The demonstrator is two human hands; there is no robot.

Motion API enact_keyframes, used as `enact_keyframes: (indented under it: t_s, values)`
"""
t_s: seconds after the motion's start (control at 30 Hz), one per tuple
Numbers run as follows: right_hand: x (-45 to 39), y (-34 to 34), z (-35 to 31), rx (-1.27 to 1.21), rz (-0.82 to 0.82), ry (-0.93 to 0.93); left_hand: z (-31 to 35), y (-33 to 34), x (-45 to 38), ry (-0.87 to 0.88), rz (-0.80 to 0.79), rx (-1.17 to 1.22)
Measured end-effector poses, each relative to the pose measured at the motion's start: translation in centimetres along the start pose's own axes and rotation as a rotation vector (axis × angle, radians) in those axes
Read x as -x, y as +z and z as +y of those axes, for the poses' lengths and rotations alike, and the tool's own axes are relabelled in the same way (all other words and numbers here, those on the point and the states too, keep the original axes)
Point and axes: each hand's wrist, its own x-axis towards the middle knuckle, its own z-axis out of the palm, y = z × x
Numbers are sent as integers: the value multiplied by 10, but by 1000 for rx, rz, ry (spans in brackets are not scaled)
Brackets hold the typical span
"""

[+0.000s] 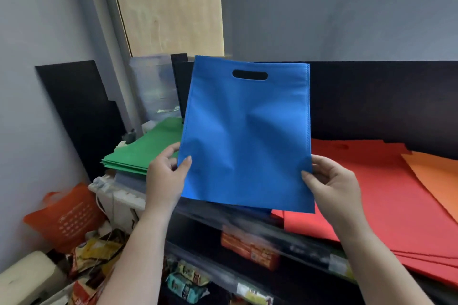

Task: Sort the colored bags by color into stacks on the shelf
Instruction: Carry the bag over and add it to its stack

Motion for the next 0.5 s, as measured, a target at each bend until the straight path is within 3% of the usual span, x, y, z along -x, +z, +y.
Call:
enact_keyframes:
  t_s: [0.23, 0.5]
  values:
    - [-14, 37, 5, 491, 171, 7, -36, 5, -64, 50, -152, -244]
    - [-11, 56, 25, 823, 118, 267, -74, 18, -83, 92, -387, -614]
